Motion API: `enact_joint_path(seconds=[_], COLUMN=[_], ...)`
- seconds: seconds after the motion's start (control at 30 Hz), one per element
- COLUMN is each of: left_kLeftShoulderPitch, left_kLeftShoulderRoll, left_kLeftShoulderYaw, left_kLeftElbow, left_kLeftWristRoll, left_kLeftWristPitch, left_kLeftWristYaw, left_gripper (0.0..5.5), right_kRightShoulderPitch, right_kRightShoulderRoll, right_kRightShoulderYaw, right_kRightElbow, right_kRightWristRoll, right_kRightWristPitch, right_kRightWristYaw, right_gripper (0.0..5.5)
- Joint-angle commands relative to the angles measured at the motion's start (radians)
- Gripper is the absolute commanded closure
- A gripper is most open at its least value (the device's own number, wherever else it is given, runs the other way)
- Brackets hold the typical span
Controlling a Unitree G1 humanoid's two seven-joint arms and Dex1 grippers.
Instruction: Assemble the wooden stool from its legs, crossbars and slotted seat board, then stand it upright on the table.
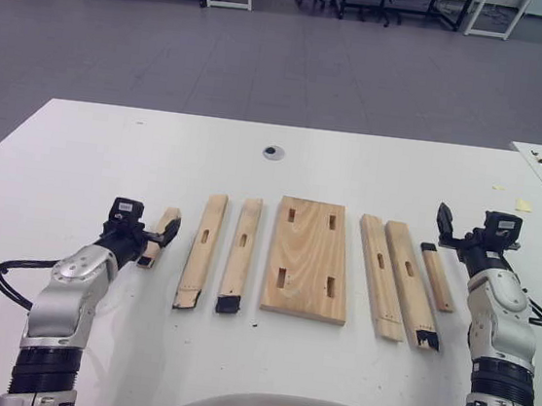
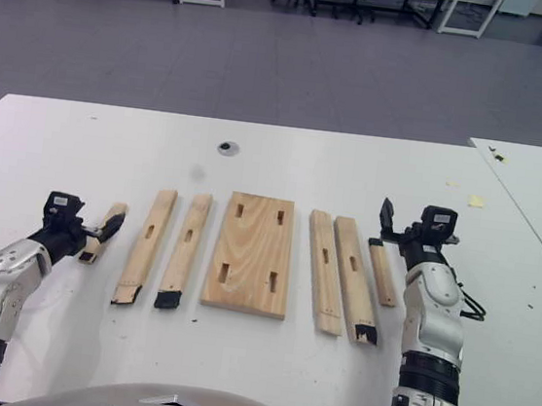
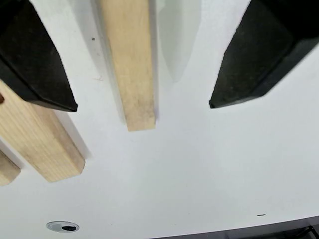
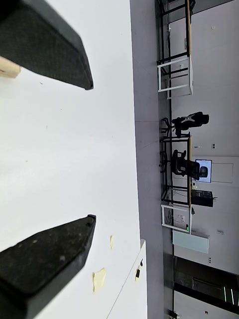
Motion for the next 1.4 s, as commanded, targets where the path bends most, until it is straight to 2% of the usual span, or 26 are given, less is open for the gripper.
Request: enact_joint_path(seconds=[0.03,0.23,0.37,0.53,0.77,0.87,0.93,1.07,1.13,1.23,1.4], left_kLeftShoulderPitch=[0.018,0.05,0.079,0.149,0.145,0.071,-0.049,-0.36,-0.441,-0.487,-0.48], left_kLeftShoulderRoll=[0.021,0.038,0.067,0.1,0.111,0.064,0.012,-0.111,-0.177,-0.249,-0.281], left_kLeftShoulderYaw=[-0.019,-0.014,-0.013,-0.057,-0.056,-0.026,-0.012,-0.16,-0.247,-0.342,-0.396], left_kLeftElbow=[0.019,0.026,-0.047,-0.062,-0.038,-0.042,-0.077,-0.044,-0.042,-0.067,-0.101], left_kLeftWristRoll=[0.027,0.05,0.005,0.019,0.048,0.025,-0.017,-0.015,-0.014,-0.007,-0.011], left_kLeftWristPitch=[0.018,0.043,0.115,0.176,0.127,0.008,-0.069,-0.202,-0.236,-0.265,-0.286], left_kLeftWristYaw=[-0.006,-0.004,-0.064,-0.098,-0.06,-0.048,-0.036,-0.085,-0.116,-0.138,-0.17], left_gripper=[0.62,1.57,2.26,3.02,4.19,4.21,4.21,4.21,4.21,4.21,4.21], right_kRightShoulderPitch=[0.011,0.013,0.02,0.017,0.015,-0.014,-0.056,-0.211,-0.28,-0.342,-0.364], right_kRightShoulderRoll=[0.001,0.004,0.005,0.003,0.003,0.013,0.029,0.184,0.247,0.303,0.298], right_kRightShoulderYaw=[0.002,0.007,0.013,0.014,0.022,0.019,0.038,0.068,0.095,0.117,0.112], right_kRightElbow=[0.006,0.011,0.009,0.009,0.001,-0.015,-0.095,-0.357,-0.403,-0.445,-0.467], right_kRightWristRoll=[-0.013,-0.019,-0.026,-0.035,-0.038,0.003,0.086,0.546,0.672,0.795,0.869], right_kRightWristPitch=[-0.007,-0.011,-0.012,-0.01,0.001,0.04,0.124,0.428,0.511,0.588,0.629], right_kRightWristYaw=[-0.004,-0.005,-0.004,-0.002,0.002,0.016,0.058,0.075,0.029,-0.038,-0.101], right_gripper=[0.81,0.81,0.81,0.81,0.81,0.81,0.81,0.81,0.81,0.81,0.81])
